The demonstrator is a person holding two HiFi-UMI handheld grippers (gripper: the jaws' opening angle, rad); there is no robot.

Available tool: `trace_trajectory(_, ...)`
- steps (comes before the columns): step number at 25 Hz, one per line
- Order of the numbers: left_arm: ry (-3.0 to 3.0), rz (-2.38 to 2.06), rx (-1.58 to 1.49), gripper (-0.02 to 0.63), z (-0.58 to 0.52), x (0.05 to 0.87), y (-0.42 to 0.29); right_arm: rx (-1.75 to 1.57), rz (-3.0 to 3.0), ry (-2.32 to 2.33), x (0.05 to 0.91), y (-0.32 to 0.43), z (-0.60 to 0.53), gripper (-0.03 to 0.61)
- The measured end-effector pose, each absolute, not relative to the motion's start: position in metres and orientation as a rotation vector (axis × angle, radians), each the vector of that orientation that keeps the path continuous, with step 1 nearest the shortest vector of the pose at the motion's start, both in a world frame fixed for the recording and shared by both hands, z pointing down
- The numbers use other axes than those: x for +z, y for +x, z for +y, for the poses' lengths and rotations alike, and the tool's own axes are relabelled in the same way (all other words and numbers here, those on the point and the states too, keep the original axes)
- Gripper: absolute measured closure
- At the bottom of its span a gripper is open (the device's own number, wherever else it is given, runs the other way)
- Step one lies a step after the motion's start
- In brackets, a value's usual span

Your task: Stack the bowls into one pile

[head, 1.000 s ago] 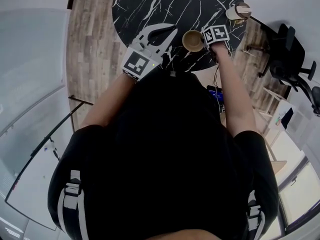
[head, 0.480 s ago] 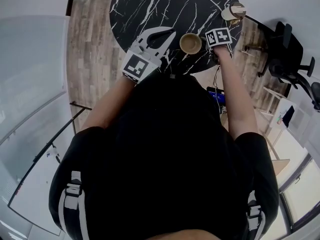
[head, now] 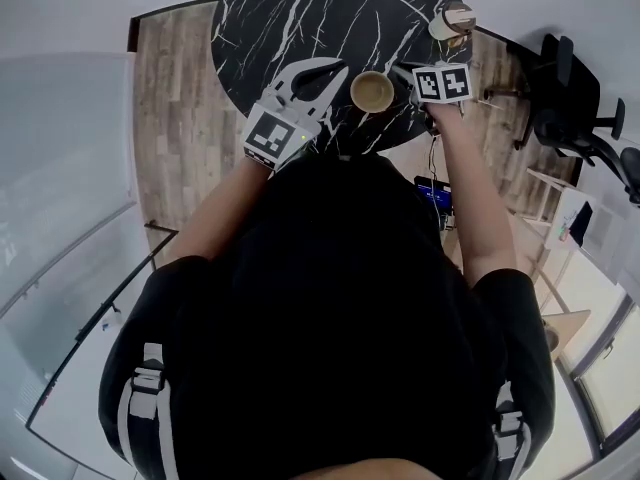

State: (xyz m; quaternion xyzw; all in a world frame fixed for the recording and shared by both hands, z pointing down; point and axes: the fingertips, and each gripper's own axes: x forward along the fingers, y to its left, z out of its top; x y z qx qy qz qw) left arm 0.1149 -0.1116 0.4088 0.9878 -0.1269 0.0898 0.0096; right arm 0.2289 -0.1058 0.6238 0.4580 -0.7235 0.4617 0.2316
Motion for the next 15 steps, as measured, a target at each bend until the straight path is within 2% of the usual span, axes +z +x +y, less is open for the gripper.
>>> trace_trajectory(15, 3.093, -0.377, 0.24, 0.609, -0.111, 0.394, 0.126, 0.893, -2.469, 1.229, 0.446, 0.174, -0.101, 0.518)
